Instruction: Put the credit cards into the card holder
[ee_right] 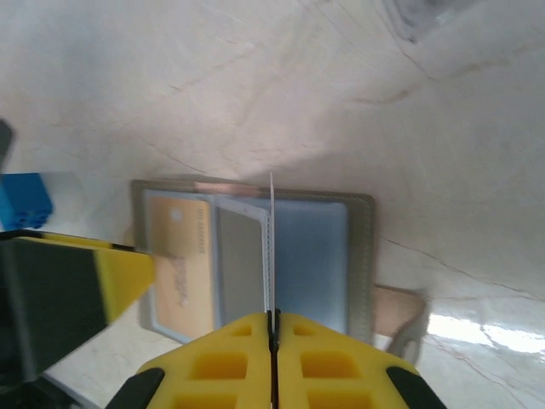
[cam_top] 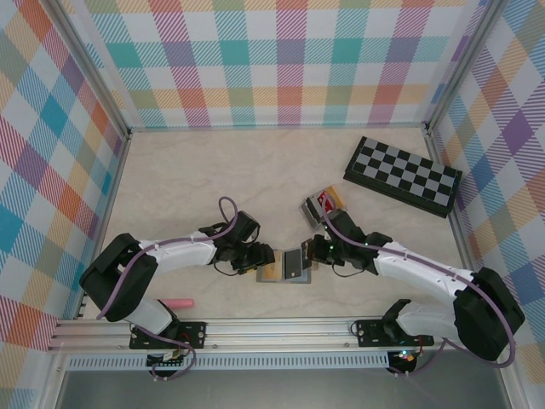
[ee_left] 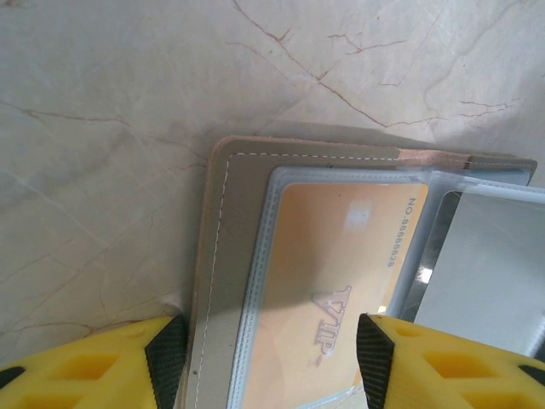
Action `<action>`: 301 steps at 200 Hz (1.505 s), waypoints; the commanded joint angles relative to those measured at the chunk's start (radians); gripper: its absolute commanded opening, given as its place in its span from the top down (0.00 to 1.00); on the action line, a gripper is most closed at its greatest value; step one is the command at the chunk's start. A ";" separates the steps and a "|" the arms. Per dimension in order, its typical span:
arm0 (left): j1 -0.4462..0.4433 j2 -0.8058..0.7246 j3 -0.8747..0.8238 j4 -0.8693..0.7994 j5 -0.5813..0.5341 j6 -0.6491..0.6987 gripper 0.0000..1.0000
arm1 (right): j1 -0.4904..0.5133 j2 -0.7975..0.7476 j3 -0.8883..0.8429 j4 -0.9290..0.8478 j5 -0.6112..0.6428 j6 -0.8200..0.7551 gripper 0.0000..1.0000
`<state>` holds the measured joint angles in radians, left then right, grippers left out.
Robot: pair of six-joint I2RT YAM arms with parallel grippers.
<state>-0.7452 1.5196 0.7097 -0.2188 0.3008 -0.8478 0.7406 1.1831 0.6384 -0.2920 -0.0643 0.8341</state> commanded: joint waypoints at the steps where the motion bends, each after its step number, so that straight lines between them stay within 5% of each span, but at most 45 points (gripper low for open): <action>1: -0.022 0.018 0.007 0.012 -0.011 -0.003 0.43 | 0.005 -0.014 0.053 -0.022 -0.044 -0.035 0.92; 47: -0.021 -0.056 -0.004 0.000 -0.069 -0.014 0.43 | 0.009 0.070 0.080 0.061 -0.129 -0.013 0.92; 126: -0.021 -0.213 -0.043 0.002 -0.147 -0.024 0.28 | 0.014 0.136 0.099 0.124 -0.193 -0.001 0.92; 186: -0.022 -0.211 -0.041 0.038 -0.104 -0.008 0.26 | 0.014 0.152 0.129 0.021 -0.112 -0.004 0.92; 236: -0.021 -0.192 -0.043 0.042 -0.098 -0.005 0.28 | 0.015 0.136 0.136 -0.086 -0.022 -0.029 0.91; 301: -0.022 -0.135 -0.017 -0.009 -0.120 -0.011 0.39 | 0.017 0.170 0.032 0.168 -0.150 0.066 0.93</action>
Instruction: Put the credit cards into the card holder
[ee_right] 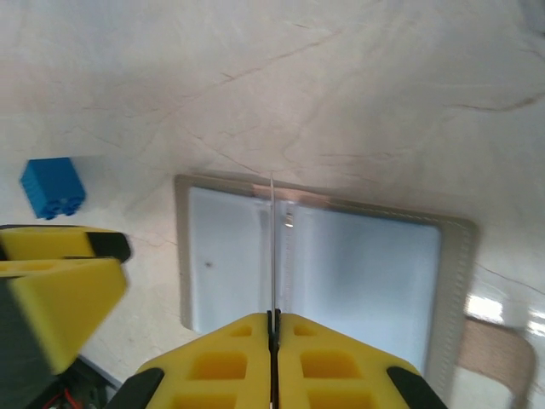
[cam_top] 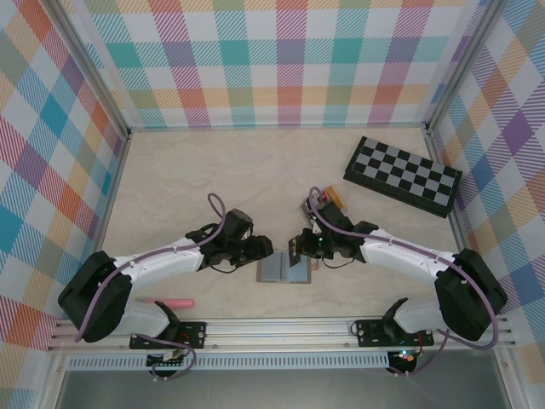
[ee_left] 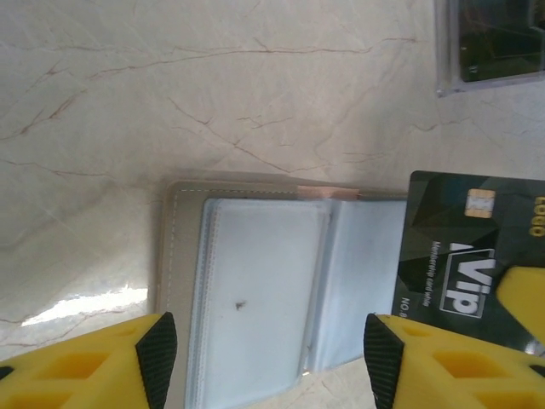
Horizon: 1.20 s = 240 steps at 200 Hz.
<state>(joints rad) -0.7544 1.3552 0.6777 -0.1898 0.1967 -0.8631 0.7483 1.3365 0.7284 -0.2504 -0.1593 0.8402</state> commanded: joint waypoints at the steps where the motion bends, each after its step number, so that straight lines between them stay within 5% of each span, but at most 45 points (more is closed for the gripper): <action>1: -0.012 0.031 0.016 -0.039 -0.016 0.003 0.39 | 0.010 0.017 -0.060 0.130 -0.056 0.061 0.93; 142: -0.013 0.126 -0.023 -0.001 0.031 -0.003 0.52 | 0.052 0.092 -0.208 0.421 -0.102 0.195 0.93; 240: -0.013 0.126 -0.029 -0.011 0.014 -0.011 0.60 | 0.056 0.032 -0.260 0.499 -0.071 0.086 0.93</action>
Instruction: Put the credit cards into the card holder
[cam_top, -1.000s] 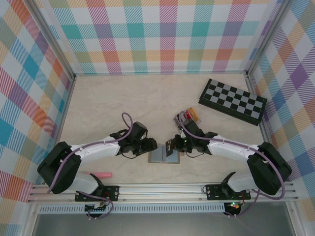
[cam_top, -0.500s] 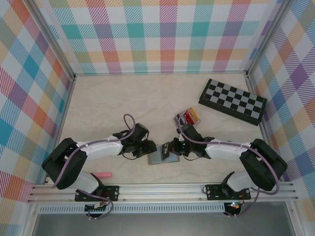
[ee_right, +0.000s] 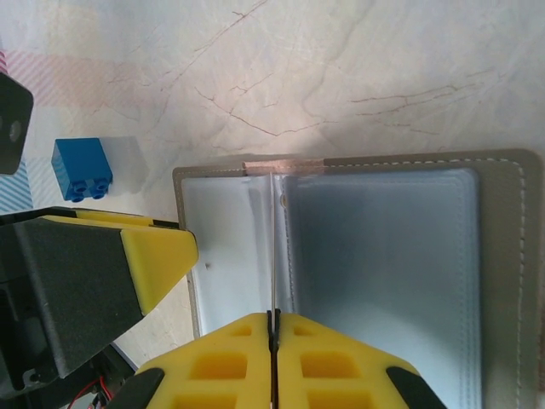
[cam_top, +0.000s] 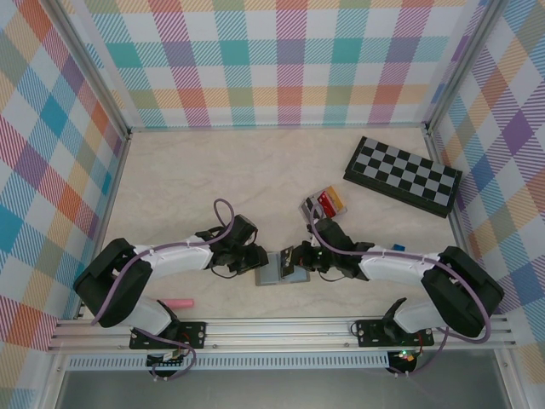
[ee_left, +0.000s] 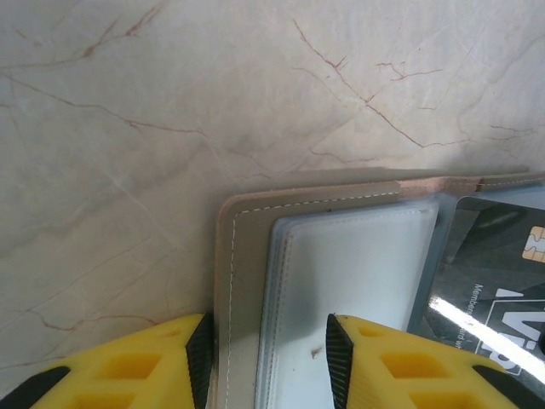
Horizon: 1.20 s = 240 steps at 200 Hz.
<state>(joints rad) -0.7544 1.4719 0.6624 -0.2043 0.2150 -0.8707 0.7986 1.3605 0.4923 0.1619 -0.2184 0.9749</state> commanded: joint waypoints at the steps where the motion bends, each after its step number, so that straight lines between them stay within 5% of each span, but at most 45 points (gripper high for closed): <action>1: -0.013 0.009 -0.015 0.003 -0.004 -0.003 0.60 | 0.005 0.010 -0.025 0.090 -0.012 -0.049 0.93; 106: -0.016 0.024 -0.012 0.017 -0.003 -0.019 0.62 | 0.027 0.116 -0.080 0.272 -0.093 -0.036 0.93; 240: -0.016 0.020 -0.024 0.070 0.015 -0.056 0.62 | 0.072 0.224 0.012 0.252 -0.060 0.051 0.90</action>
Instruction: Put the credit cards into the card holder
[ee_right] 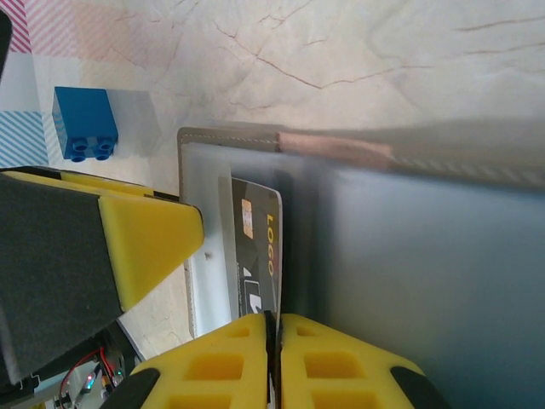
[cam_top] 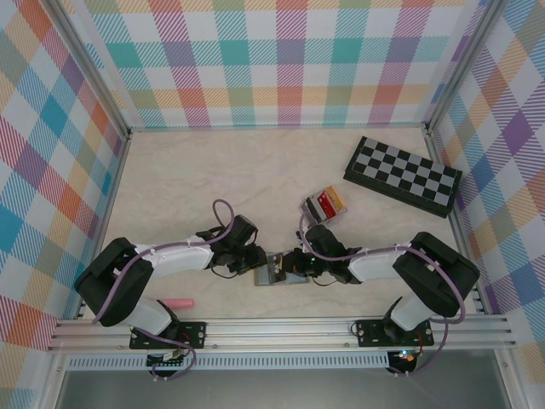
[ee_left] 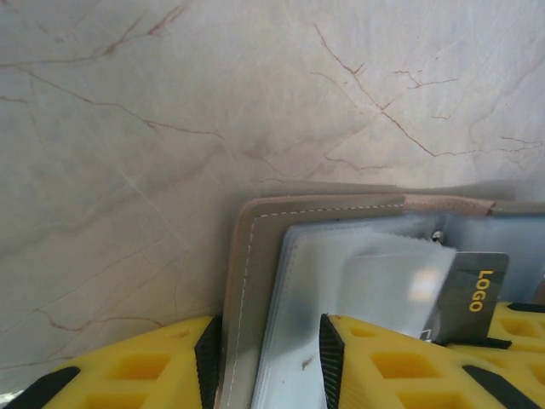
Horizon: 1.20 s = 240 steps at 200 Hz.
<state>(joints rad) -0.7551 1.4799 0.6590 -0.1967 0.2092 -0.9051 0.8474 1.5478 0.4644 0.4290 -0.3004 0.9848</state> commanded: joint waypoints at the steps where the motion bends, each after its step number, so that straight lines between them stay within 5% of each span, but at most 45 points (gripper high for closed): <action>1: -0.016 0.011 -0.021 0.063 0.020 -0.021 0.62 | 0.025 0.038 0.041 -0.015 0.025 0.044 0.90; 59: -0.016 -0.008 -0.034 0.073 0.015 -0.042 0.62 | 0.055 -0.004 0.036 -0.093 0.151 0.132 0.87; 95: -0.018 -0.018 -0.055 0.115 0.023 -0.073 0.62 | 0.056 0.038 0.067 -0.058 0.051 0.134 0.82; 149: -0.017 -0.035 -0.064 0.099 0.005 -0.073 0.62 | 0.056 -0.062 0.114 -0.357 0.156 0.077 0.69; 240: -0.022 -0.031 -0.080 0.145 0.022 -0.101 0.62 | 0.059 0.044 0.193 -0.259 0.023 0.085 0.81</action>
<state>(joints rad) -0.7551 1.4467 0.6056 -0.1204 0.2077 -0.9813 0.8986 1.5665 0.6174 0.1291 -0.2260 1.0653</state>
